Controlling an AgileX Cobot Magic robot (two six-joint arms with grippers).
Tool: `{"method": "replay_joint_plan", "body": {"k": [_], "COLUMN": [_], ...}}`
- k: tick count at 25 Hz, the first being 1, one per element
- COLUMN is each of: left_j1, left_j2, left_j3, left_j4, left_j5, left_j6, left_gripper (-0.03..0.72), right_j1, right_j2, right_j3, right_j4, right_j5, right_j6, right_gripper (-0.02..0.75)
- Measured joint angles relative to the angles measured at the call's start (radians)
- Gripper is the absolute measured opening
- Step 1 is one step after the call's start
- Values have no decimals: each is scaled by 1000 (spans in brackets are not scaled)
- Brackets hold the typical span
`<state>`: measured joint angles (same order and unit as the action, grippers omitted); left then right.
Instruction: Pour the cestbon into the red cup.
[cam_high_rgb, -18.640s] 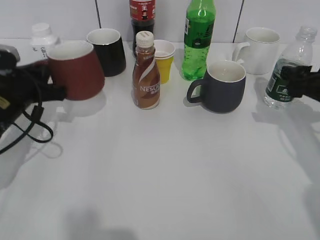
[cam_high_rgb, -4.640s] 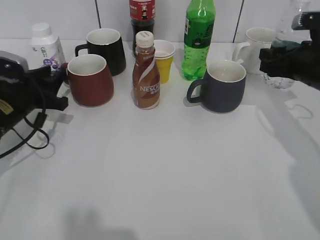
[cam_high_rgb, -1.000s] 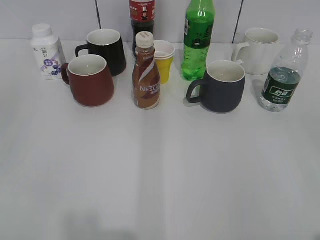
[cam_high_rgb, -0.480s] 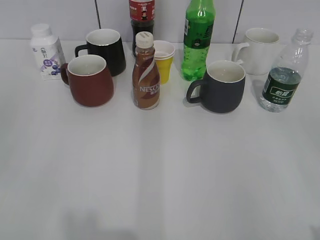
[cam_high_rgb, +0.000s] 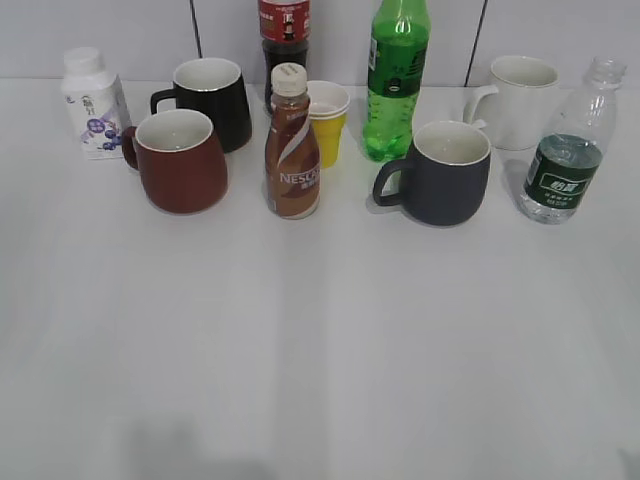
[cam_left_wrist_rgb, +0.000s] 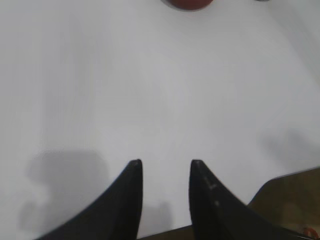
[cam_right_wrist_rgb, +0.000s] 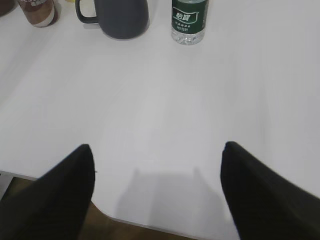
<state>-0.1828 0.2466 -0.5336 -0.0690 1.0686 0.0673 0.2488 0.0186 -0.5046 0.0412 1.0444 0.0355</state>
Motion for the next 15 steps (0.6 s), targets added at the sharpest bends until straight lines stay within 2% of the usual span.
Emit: {"method": "replay_joint_plan", "body": {"k": [8,12,15], "left_j1": [0,1,31], "left_j2": [0,-3,-25], "left_j3": [0,0,0], "left_j4": [0,0,0], "left_j5": [0,0,0], "left_j6": [0,0,0], "left_gripper": [239,239,239], "right_j1": [-17,-138,-207], "right_j2": [0,0,-12], "right_j3": [0,0,0], "right_j4": [0,0,0], "right_j5": [-3,-3,-5], "right_j6": [1,1,1], "right_gripper": [587,587,587]}}
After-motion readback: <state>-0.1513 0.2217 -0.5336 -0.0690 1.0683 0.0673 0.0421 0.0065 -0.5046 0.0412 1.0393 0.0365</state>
